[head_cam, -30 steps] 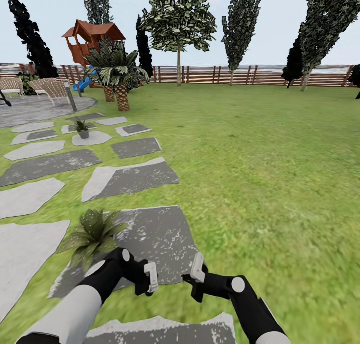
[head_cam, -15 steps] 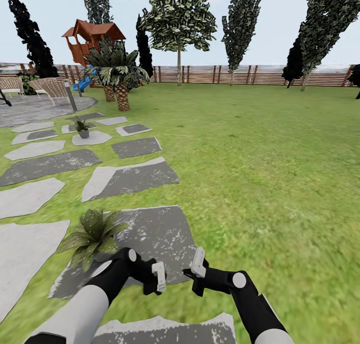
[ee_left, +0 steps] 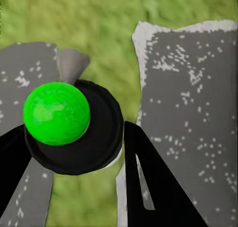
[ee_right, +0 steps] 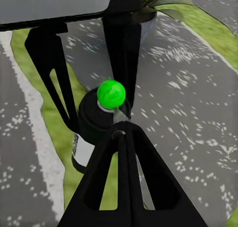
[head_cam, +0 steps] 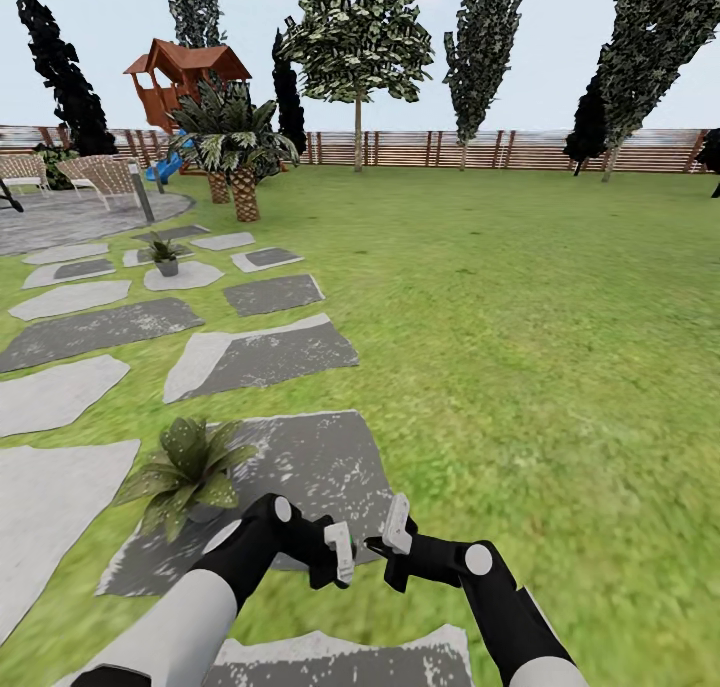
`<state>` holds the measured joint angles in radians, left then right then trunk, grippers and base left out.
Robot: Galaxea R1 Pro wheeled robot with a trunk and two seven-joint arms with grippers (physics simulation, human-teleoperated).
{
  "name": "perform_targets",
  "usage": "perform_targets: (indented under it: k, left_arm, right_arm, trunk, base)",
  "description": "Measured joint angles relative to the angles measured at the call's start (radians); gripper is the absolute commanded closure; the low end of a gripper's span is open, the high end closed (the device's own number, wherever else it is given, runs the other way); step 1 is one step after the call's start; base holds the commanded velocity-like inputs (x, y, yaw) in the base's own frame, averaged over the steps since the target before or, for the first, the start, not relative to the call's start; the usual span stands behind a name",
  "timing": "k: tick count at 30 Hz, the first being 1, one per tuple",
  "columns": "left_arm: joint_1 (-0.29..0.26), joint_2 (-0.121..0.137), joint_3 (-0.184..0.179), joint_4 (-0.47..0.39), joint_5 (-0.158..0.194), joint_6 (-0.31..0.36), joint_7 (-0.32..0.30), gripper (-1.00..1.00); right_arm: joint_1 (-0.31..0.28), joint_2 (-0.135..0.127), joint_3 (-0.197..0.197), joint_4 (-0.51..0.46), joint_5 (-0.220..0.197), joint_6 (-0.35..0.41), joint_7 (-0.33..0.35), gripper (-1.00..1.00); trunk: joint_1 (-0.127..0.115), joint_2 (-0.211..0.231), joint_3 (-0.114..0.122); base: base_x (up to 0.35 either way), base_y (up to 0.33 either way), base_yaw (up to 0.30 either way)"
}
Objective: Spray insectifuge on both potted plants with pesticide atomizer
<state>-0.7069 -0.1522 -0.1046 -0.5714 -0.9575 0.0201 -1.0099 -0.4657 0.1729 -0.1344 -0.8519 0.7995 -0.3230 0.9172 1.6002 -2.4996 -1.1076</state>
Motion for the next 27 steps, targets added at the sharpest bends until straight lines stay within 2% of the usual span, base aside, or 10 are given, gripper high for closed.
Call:
perform_targets:
  k: [2,5,27]
  left_arm:
    - [0.0,0.002,0.0,0.003,0.033,-0.02,-0.001,1.0]
    - [0.0,0.003,-0.002,0.005,0.048,-0.036,-0.002,1.0]
    - [0.003,-0.004,-0.007,0.034,0.053,-0.063,-0.003,1.0]
  right_arm:
    - [0.0,0.0,0.0,0.0,0.0,0.0,0.0,1.0]
    - [0.0,0.0,0.0,0.0,0.0,0.0,0.0,1.0]
    - [0.0,0.0,0.0,0.002,0.001,0.0,0.0,1.0]
  trunk:
    - [0.0,0.0,0.0]
    - [0.0,0.0,0.0]
    - [0.0,0.0,0.0]
  base:
    - [0.0,0.0,0.0]
    - [0.0,0.0,0.0]
    - [0.0,0.0,0.0]
